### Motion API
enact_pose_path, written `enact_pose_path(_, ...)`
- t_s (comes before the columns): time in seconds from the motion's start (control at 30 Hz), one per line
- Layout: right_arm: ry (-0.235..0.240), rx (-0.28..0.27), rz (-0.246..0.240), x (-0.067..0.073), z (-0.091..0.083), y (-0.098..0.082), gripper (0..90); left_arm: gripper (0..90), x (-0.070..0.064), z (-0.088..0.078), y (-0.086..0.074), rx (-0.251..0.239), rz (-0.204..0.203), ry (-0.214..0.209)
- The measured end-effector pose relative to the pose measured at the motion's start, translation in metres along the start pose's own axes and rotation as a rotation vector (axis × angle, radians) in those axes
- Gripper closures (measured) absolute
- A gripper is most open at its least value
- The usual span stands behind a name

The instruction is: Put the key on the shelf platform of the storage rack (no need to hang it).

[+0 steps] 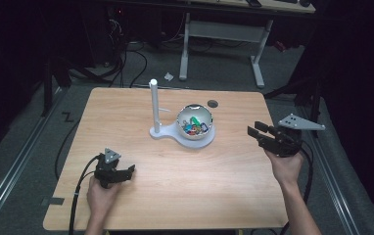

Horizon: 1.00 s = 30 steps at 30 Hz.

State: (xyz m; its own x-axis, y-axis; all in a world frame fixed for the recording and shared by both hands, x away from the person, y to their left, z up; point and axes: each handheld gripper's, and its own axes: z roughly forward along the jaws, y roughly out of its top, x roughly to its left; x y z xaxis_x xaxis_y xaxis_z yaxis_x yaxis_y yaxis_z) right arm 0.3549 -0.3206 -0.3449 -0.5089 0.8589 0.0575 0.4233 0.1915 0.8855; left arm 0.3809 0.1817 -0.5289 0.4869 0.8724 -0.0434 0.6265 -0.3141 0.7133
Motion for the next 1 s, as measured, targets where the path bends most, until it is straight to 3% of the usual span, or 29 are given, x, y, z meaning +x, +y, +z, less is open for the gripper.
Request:
enact_pose_path(0.47,-0.036,-0.009,0.042,0.0,-0.017,-0.031,59.5,22.3,0.0,0.0,0.0,0.0,0.0,0.0)
enact_pose_path(1.0,-0.05,0.031,0.058,0.006,-0.009,-0.063,58.8,22.4,0.0,0.0,0.0,0.001,0.0,-0.001)
